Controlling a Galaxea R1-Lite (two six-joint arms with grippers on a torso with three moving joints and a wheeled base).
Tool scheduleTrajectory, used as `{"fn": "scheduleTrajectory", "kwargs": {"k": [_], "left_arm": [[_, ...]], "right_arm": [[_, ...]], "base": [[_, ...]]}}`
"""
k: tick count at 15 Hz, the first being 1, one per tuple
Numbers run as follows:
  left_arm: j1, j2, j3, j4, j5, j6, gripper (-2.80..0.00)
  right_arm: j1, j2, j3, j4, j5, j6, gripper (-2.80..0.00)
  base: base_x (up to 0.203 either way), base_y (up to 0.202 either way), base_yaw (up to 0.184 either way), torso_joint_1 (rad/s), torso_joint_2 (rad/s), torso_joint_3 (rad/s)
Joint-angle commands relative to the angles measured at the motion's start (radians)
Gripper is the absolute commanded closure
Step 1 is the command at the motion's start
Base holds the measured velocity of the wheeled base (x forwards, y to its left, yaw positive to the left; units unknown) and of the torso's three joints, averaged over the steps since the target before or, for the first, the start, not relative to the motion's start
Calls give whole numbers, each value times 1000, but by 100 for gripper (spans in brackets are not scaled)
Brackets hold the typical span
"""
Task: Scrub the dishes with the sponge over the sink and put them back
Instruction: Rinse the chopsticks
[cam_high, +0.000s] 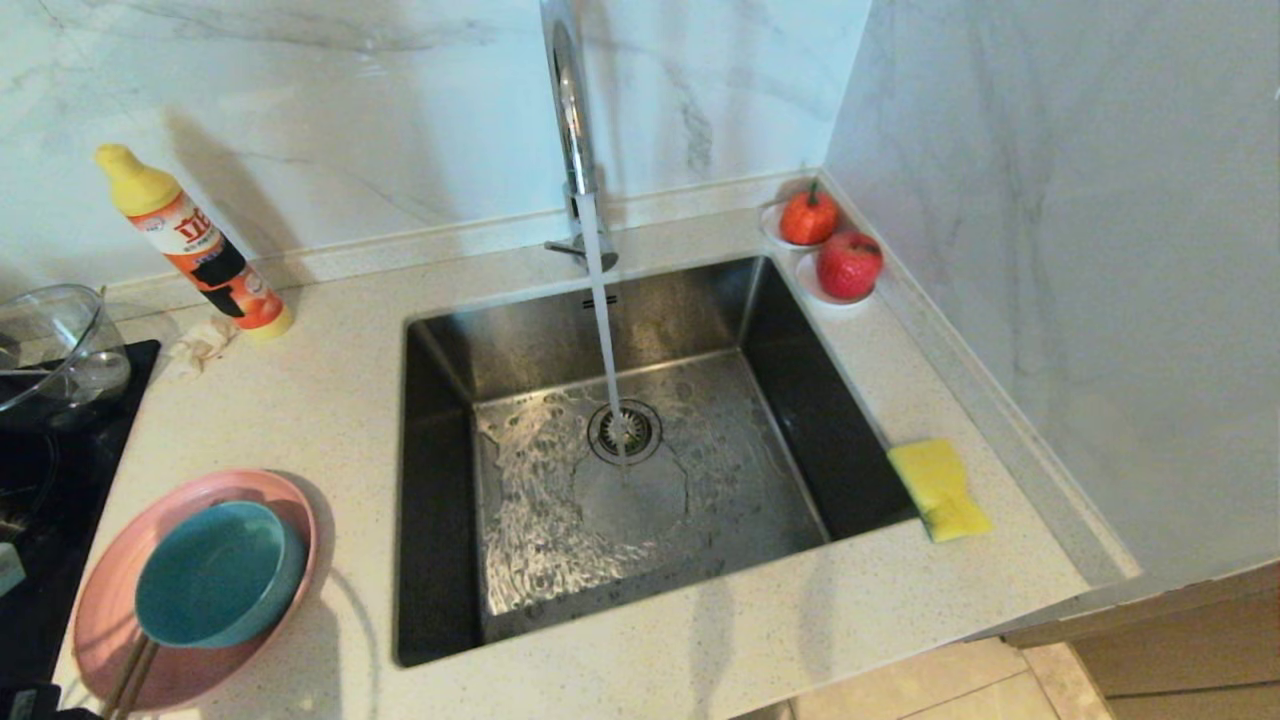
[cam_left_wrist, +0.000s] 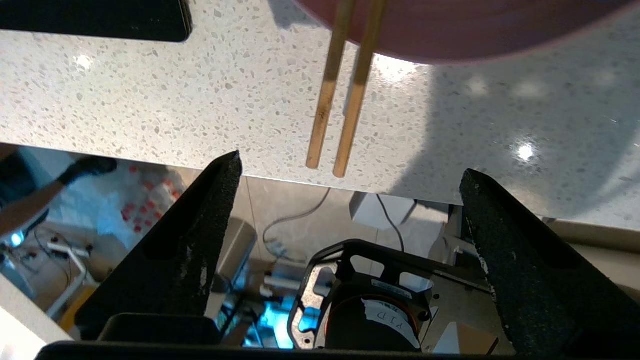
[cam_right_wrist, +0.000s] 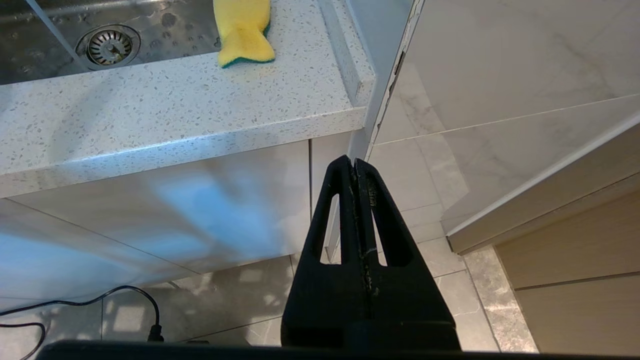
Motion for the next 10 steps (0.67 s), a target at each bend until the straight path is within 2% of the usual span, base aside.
{"fn": "scheduleTrajectory", "kwargs": {"k": [1, 10], "left_arm": [[13, 73, -3, 4, -1, 1, -280], [36, 206, 36, 5, -15, -11, -280]], "right_arm": [[0, 0, 0, 0, 0, 0, 0], [0, 0, 0, 0, 0, 0, 0]], "base": [[0, 0, 0, 0, 0, 0], [0, 0, 0, 0, 0, 0]]}}
